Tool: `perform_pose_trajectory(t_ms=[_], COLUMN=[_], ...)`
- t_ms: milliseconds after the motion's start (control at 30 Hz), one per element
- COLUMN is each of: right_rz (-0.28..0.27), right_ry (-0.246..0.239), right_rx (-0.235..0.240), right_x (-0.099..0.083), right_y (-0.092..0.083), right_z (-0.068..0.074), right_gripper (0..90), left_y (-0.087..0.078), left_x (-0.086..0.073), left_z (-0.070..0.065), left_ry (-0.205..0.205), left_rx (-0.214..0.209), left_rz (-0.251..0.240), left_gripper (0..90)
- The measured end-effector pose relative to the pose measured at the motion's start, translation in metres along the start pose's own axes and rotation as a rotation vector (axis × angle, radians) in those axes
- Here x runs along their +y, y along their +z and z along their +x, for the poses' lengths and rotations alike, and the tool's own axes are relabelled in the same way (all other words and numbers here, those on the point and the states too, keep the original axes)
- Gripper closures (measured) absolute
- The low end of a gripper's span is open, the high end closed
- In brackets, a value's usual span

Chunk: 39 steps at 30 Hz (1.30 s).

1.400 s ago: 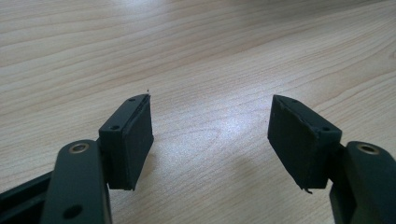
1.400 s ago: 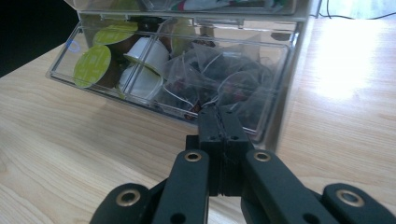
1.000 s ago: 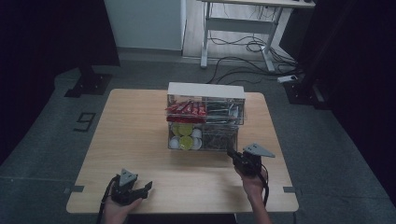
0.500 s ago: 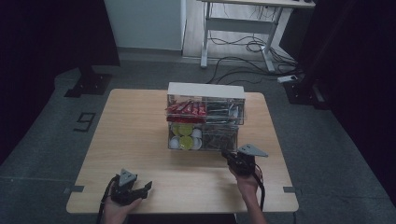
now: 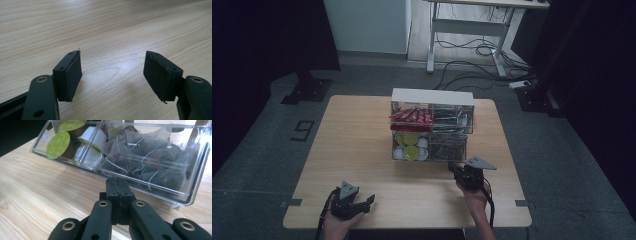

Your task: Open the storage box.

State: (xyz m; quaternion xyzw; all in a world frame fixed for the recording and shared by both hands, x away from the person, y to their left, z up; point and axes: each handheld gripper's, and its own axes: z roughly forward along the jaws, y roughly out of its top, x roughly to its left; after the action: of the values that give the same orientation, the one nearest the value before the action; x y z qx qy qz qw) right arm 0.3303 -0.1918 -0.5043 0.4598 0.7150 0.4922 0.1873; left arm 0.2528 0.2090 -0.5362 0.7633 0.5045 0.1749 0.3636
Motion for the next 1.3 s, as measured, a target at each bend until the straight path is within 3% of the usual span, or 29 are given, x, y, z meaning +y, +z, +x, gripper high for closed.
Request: perform_pose_trajectory(t_ms=[567, 1300], right_rz=[0.03, 0.01], right_ry=[0.003, 0.01], right_rx=[-0.007, -0.024], right_x=[-0.0073, -0.0066], right_y=[0.0089, 0.0052], right_z=[-0.0027, -0.0051], right_gripper=[89.3, 89.3], left_y=[0.0006, 0.0005], left_x=[-0.0002, -0.0001], left_z=[-0.0002, -0.0006], left_ry=[0.001, 0.003], left_rx=[-0.003, 0.002], left_rz=[0.0, -0.001], left_gripper=[31.1, 31.2])
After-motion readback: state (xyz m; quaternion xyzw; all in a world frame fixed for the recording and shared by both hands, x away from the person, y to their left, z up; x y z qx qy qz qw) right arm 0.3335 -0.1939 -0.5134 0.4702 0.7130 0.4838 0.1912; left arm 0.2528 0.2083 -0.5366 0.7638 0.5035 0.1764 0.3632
